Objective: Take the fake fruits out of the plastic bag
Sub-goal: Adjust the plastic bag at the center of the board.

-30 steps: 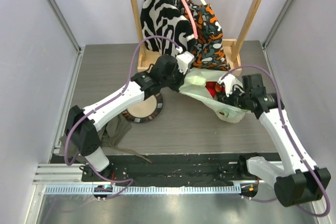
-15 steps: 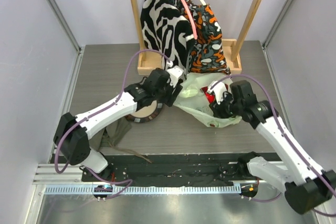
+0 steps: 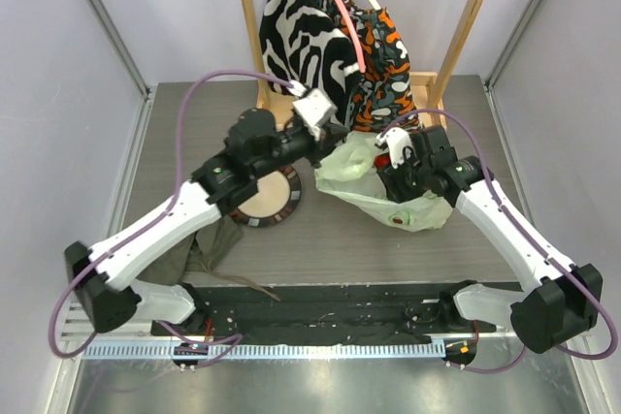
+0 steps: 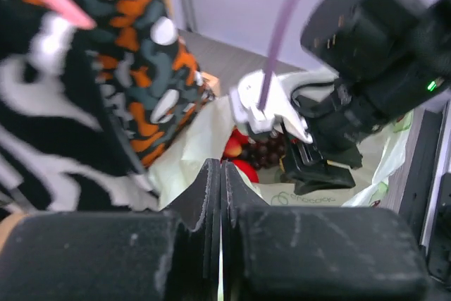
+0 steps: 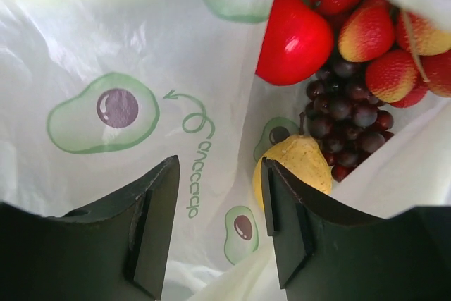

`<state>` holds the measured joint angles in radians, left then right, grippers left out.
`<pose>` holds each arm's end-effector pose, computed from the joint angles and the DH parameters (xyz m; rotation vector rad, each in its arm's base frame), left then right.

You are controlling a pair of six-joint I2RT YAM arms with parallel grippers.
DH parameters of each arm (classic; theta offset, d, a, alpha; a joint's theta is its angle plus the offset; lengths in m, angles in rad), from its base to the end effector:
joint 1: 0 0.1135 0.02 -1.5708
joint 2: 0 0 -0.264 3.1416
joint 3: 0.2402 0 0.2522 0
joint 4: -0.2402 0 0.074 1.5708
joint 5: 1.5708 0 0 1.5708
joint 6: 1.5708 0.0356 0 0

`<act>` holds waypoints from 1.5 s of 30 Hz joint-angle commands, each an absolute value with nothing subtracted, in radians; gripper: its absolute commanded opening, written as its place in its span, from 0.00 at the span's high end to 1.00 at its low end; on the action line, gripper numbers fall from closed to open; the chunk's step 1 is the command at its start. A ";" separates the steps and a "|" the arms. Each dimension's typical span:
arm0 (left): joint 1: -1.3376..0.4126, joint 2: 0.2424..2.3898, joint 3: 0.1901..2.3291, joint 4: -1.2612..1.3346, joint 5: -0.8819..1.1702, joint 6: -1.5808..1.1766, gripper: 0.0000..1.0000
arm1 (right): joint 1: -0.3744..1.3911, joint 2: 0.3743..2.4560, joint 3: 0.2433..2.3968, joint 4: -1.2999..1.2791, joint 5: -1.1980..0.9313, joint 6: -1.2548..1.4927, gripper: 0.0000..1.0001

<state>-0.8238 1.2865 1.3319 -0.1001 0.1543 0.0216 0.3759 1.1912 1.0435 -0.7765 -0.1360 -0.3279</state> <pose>0.1977 -0.2216 0.4320 0.7976 1.4748 -0.7371 0.2207 0.0923 0.2948 -0.9124 2.3198 0.1897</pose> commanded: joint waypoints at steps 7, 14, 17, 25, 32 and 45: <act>-0.949 1.576 1.253 0.222 0.204 0.138 1.00 | 0.235 1.270 1.206 -0.831 -0.140 -0.241 0.44; -1.015 1.831 1.488 -0.104 0.265 0.080 1.00 | 0.144 1.382 1.236 -0.882 -0.083 -0.265 0.47; -1.046 1.832 1.457 -0.164 0.206 0.040 1.00 | 0.106 1.373 1.220 -0.896 -0.025 -0.294 0.47; -1.109 1.779 1.177 -0.132 0.130 0.025 1.00 | 0.094 1.344 1.158 -0.831 -0.005 -0.357 0.47; -1.123 1.801 1.083 -0.078 0.089 -0.081 1.00 | 0.095 1.312 1.172 -0.853 0.032 -0.388 0.47; -1.039 1.718 1.315 -0.185 0.086 -0.081 0.86 | 0.219 1.181 1.048 -0.829 -0.312 -0.535 0.46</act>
